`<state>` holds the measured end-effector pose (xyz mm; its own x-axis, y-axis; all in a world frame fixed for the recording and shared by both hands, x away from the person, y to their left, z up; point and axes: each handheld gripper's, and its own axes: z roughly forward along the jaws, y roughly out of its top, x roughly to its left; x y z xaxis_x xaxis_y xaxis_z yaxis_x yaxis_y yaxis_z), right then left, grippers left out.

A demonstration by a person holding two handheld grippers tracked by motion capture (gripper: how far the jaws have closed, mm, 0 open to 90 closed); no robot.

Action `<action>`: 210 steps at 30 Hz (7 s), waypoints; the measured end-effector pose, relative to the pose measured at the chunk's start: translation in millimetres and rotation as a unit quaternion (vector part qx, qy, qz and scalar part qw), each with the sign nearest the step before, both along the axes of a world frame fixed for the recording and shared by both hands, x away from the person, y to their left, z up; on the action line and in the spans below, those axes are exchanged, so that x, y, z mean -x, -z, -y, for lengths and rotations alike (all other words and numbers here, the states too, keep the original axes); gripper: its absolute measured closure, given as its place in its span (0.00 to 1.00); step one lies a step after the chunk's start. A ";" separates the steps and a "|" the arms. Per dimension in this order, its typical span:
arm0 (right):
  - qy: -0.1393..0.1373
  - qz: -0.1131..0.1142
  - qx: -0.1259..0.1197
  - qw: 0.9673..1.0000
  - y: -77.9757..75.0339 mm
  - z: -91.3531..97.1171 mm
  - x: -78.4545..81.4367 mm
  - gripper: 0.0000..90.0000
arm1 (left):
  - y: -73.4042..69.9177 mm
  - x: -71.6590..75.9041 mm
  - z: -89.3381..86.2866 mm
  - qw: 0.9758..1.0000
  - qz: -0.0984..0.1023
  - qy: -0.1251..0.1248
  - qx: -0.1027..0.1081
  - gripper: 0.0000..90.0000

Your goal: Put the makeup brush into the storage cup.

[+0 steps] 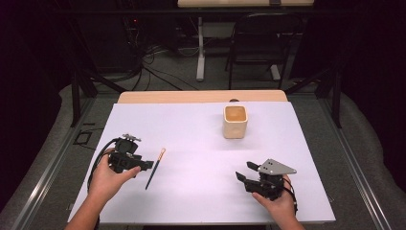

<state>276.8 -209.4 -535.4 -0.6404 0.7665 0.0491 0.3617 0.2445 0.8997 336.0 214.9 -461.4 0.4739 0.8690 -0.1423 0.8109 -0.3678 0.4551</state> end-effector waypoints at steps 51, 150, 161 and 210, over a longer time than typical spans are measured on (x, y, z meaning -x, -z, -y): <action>-0.009 -0.013 0.002 1.000 1.3 0.1 0.0 0.48 | 23.7 -30.7 16.3 0.997 -0.062 -0.002 -0.047 0.57; -0.015 -0.019 -0.001 1.000 2.1 -0.7 0.5 0.49 | 63.3 -33.5 29.8 0.978 -0.172 -0.011 -0.121 0.92; -0.013 -0.019 -0.005 1.000 1.8 0.2 0.3 0.49 | 63.1 -36.4 33.6 0.974 -0.183 -0.006 -0.133 0.93; -0.010 -0.016 -0.006 1.000 0.7 0.9 0.9 0.50 | 42.2 -33.5 18.0 0.988 -0.144 -0.006 -0.063 0.93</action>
<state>275.9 -210.4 -536.2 -0.6529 0.7533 0.0791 0.3860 0.2410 0.8905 369.5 196.8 -503.6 0.4187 0.8941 -0.1590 0.9049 -0.3960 0.1561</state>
